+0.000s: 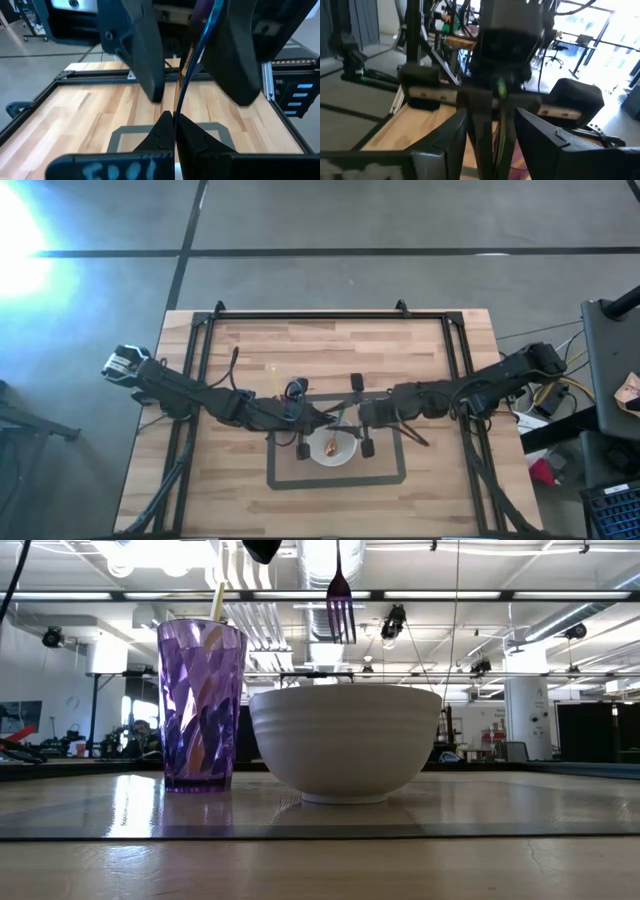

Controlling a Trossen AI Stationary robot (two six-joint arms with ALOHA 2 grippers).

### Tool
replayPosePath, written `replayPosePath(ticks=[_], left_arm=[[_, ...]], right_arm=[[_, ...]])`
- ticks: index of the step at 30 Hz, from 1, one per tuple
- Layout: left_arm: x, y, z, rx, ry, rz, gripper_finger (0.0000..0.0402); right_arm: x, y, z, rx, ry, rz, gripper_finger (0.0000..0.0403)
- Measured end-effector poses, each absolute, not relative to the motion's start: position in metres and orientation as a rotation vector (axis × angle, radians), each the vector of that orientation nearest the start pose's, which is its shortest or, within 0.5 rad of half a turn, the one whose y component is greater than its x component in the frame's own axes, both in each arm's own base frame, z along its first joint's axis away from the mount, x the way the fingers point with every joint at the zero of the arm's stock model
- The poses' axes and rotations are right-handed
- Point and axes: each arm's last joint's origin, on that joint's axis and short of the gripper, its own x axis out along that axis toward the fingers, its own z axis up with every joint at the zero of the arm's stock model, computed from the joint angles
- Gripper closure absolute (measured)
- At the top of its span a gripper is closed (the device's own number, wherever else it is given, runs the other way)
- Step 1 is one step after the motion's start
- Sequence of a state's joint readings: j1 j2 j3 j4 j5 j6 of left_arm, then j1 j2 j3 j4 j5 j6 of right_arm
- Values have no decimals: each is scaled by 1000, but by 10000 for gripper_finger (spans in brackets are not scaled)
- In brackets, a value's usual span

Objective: Pick & Place Utensil
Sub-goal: Put the blue fork into the white bowl

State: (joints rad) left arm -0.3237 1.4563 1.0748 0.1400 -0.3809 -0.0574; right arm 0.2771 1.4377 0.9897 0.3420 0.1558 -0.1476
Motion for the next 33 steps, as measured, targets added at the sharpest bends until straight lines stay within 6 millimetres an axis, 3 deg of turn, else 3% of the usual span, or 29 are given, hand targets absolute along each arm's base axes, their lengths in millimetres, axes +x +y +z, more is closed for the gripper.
replayPosePath(ticks=[5,12,27,33], left_arm=[[318,-95,307,26,234,65,401],[318,-95,306,27,236,65,401],[318,-95,306,39,241,65,368],[317,-95,303,76,276,65,337]], right_arm=[[318,85,307,-135,104,126,280],[317,85,304,-143,125,123,383],[316,85,302,-146,151,126,393],[316,85,301,-148,159,126,394]])
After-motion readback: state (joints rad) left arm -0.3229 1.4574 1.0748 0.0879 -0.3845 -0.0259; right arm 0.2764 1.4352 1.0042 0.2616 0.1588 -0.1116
